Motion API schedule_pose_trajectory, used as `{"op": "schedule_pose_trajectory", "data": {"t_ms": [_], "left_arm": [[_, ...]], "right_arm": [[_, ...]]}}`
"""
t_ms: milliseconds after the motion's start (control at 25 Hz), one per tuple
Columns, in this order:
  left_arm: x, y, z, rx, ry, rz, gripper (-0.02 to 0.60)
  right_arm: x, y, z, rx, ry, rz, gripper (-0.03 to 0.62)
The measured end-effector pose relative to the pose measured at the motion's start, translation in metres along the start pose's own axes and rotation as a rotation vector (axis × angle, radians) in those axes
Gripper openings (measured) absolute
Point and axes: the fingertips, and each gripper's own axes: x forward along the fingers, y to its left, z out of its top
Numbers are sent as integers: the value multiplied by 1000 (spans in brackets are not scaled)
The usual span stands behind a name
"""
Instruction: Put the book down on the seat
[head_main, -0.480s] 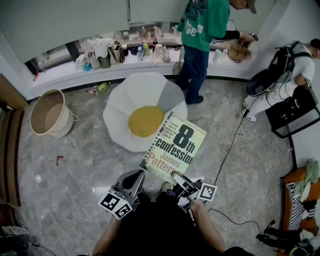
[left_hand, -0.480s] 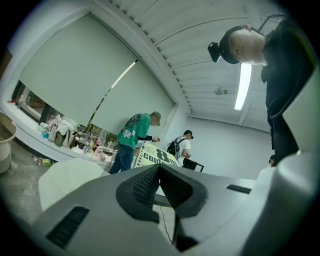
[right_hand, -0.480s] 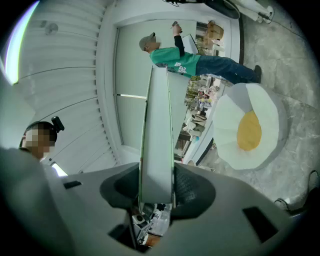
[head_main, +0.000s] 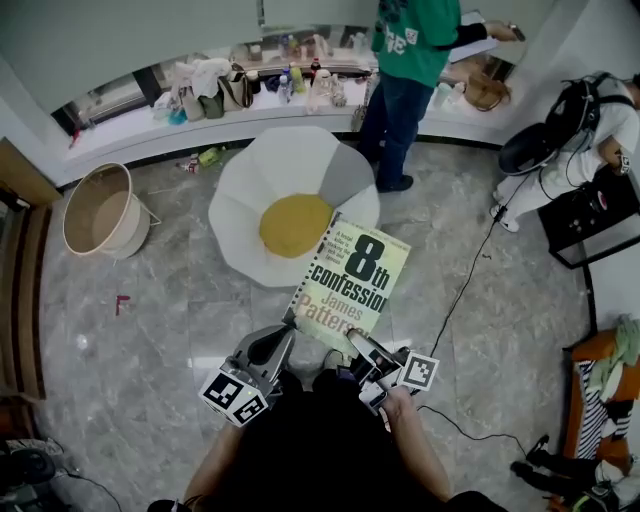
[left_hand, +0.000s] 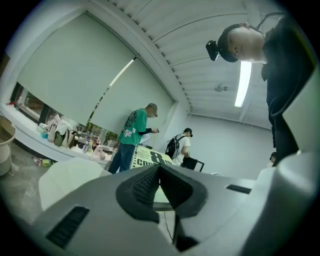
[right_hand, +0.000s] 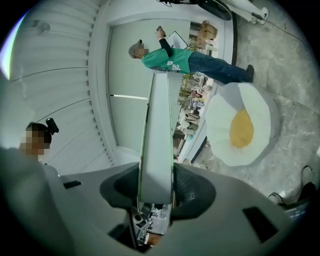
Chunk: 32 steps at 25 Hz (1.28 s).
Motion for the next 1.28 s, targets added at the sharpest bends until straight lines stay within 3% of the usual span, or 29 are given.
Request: {"op": "schedule_pose_trajectory", "data": {"t_ms": [400,1080,1280], "left_arm": [[0,-7,0,4,12,-4,12],[-10,-9,12,-67,22,69,12],[-25,4,-1,-92,24,99,12]], "right_arm": [[-4,2,3,43,-18,-1,181],[0,2,4,61,53,-62,181],[2,-2,4,68,48,-69,181]]}}
